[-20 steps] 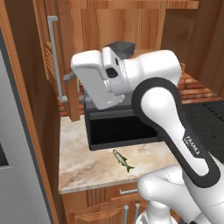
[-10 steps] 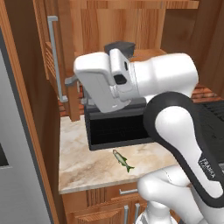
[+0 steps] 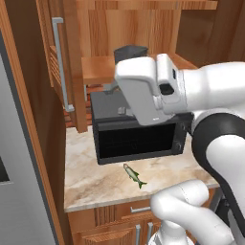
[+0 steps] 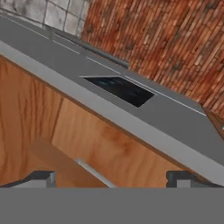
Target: Retrieve the tupperware from the cabinet, then place the raw meat into the tupperware to avoid contamination.
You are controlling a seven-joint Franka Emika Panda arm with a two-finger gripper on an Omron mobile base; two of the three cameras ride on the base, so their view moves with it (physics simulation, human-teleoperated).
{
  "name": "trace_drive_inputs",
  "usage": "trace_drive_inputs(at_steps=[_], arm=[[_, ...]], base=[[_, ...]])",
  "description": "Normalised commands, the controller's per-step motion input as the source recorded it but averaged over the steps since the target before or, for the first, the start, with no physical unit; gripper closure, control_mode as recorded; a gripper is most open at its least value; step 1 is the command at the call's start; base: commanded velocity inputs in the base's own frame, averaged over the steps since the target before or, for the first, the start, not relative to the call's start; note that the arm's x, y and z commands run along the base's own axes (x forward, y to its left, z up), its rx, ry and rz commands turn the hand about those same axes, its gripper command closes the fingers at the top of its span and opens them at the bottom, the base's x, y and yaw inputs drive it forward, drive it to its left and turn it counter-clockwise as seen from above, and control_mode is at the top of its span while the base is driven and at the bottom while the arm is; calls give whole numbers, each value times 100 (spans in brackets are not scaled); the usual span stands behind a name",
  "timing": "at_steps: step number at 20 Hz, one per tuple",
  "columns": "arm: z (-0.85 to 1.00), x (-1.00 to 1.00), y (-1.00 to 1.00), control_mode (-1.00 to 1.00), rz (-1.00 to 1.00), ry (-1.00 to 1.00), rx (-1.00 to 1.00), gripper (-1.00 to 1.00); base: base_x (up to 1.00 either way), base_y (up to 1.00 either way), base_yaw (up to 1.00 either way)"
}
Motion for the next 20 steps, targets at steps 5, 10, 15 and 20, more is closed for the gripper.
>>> trace_drive_inputs(at_steps=[5, 10, 15, 20], arm=[[0, -1, -69, -100, -18, 7, 5, -100], [0, -5, -61, -100, -22, 6, 10, -100], [0, 0, -28, -100, -31, 5, 13, -100], [0, 9, -2, -100, -33, 5, 12, -100]], base=[[0, 0, 0], [0, 0, 0], [0, 0, 0], [0, 0, 0]])
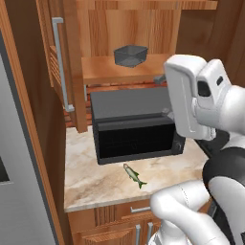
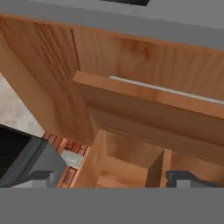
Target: Retrieve the tupperware from the cabinet, then place the raw meat into the tupperware to avoid contamination.
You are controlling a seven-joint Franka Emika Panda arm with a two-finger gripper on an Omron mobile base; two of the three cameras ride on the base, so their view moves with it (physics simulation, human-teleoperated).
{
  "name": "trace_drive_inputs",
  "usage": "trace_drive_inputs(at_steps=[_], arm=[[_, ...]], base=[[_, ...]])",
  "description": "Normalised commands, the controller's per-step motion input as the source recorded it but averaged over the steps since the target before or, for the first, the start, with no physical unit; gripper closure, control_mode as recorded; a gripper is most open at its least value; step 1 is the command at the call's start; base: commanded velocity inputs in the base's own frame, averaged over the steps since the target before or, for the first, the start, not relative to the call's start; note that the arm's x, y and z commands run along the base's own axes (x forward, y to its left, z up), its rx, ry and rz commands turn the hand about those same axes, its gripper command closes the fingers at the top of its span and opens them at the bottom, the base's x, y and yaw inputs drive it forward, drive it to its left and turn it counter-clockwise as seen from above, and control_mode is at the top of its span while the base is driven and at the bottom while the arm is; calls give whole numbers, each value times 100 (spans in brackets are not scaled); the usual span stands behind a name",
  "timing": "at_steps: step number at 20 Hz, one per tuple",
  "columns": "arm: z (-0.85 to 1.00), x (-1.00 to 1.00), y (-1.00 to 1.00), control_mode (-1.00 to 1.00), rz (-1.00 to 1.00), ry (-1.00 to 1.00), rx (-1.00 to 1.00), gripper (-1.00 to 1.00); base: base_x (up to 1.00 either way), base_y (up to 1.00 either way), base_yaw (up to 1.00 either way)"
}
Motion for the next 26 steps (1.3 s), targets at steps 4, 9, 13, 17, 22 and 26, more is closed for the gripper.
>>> trace_drive_inputs(at_steps=[4, 9, 13, 17, 22, 26], arm=[[1, 8, -3, -100, -34, 11, 15, -100], [8, 10, -21, -100, -28, 21, 19, -100], [12, 16, -38, -100, -22, 22, 21, -100], [9, 20, -39, -100, -20, 18, 24, -100], [1, 20, -31, -100, -13, 16, 21, -100], [-4, 6, -11, -100, -7, 9, 15, -100]], base=[[0, 0, 0], [0, 0, 0], [0, 0, 0], [0, 0, 0], [0, 0, 0], [0, 0, 0]])
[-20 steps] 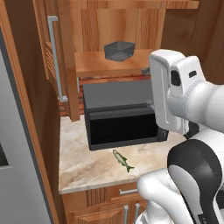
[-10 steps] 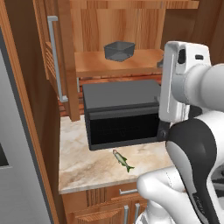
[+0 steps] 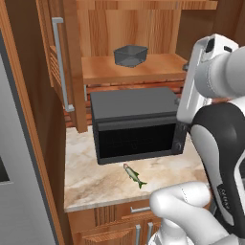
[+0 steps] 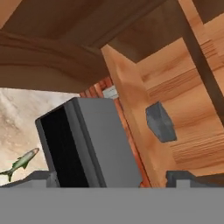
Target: Retrieve the tupperware from the cabinet, then place the raw meat into the tupperware to avoid contamination.
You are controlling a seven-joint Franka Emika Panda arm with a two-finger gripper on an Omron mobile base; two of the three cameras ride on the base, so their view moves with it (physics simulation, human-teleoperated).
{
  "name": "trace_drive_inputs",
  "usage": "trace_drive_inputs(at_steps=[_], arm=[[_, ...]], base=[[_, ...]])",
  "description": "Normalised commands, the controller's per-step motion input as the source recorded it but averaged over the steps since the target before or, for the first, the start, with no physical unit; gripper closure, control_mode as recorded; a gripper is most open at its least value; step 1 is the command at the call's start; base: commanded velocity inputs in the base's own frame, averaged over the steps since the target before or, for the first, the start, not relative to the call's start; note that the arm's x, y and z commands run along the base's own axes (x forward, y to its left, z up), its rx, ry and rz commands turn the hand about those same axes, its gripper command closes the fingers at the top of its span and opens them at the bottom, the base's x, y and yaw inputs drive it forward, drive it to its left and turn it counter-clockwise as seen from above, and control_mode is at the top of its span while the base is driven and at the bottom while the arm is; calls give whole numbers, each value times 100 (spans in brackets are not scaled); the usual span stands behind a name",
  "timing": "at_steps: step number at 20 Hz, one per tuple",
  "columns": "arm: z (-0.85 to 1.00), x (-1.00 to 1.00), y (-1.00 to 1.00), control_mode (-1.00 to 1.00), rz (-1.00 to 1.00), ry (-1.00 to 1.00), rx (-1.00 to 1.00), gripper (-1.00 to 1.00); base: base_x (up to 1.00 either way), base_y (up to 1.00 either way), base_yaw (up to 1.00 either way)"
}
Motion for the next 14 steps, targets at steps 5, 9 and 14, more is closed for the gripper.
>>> trace_drive_inputs(at_steps=[5, 9, 14], arm=[[-6, 5, -8, -100, -5, 3, 14, -100], [-1, 2, -6, -100, -4, 0, 12, -100], [0, 0, -4, -100, -5, -6, 7, -100]], base=[[0, 0, 0], [0, 0, 0], [0, 0, 0]])
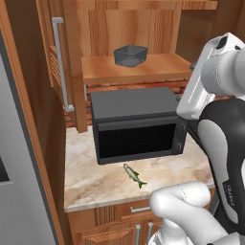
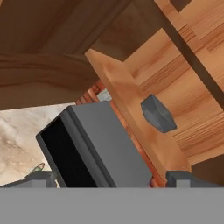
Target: Retrieve the tupperware from the cabinet, then place the raw meat into the tupperware to avoid contamination.
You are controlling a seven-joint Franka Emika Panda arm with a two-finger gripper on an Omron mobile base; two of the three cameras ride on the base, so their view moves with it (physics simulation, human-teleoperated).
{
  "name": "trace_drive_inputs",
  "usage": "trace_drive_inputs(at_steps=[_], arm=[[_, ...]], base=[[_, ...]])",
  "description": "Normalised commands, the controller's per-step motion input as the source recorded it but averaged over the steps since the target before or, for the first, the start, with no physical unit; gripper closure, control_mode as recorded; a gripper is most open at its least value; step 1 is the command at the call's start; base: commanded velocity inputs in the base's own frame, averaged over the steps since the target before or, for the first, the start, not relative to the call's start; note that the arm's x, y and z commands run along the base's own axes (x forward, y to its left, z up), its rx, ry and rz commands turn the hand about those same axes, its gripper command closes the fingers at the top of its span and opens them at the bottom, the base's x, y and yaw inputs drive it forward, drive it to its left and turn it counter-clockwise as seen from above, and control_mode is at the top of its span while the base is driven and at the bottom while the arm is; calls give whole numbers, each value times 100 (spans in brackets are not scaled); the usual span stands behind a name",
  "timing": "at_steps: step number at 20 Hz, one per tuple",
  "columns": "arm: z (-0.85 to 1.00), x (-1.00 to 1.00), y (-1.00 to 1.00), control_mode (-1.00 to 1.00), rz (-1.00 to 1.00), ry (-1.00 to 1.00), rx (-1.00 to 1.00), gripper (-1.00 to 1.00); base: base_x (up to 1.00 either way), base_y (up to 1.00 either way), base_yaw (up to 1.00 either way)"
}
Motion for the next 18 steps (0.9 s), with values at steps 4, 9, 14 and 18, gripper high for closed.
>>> trace_drive_inputs(at_steps=[4, 9, 14, 18], arm=[[0, 0, 0, -100, -1, -9, 3, -100], [0, 12, 0, -100, -1, -6, 2, -100], [0, 22, -5, -100, 0, -3, 2, -100], [0, 20, -2, -100, 0, 0, 2, -100]], base=[[0, 0, 0], [0, 0, 0], [0, 0, 0], [0, 0, 0]])
